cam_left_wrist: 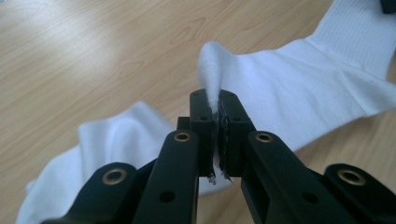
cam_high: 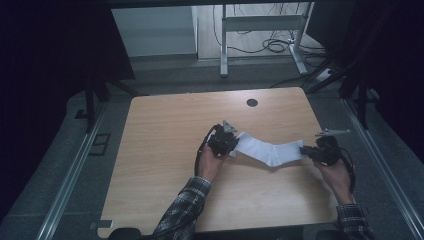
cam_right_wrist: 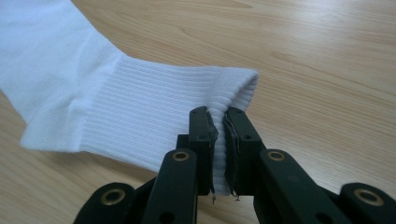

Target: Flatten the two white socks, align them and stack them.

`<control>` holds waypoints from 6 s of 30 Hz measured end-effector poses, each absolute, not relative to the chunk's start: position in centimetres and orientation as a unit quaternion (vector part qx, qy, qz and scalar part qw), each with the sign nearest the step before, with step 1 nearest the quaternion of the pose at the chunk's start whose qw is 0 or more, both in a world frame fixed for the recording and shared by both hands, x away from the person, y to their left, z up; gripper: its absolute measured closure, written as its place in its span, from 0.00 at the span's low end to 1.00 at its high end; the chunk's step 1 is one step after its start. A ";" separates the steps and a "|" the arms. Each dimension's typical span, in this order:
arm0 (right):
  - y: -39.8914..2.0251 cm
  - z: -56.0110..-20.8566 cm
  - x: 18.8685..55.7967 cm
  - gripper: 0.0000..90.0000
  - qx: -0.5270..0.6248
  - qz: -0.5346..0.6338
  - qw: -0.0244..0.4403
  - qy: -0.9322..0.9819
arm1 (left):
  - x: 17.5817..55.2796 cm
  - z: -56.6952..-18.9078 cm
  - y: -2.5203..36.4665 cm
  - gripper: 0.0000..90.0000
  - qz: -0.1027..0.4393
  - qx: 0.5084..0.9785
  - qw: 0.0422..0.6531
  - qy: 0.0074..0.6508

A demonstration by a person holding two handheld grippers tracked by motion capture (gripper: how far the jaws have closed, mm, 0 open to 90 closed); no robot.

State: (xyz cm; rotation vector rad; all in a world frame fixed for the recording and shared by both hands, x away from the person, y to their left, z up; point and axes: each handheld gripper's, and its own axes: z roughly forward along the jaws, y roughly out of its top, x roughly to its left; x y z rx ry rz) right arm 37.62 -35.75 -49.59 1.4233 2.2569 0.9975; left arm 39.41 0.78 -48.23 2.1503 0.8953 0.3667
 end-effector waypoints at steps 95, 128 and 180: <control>-31.2 -53.3 37.7 0.39 0.422 0.329 0.163 0.829 | 42.9 -52.5 10.1 0.87 0.102 0.806 0.343 0.471; -31.1 -53.4 37.7 0.34 0.418 0.333 0.164 0.829 | 43.3 -38.8 -1.0 0.95 0.142 0.825 0.402 0.371; -30.9 -53.6 37.6 0.32 0.420 0.337 0.169 0.826 | 39.7 -51.2 13.7 0.94 0.171 0.786 0.316 0.503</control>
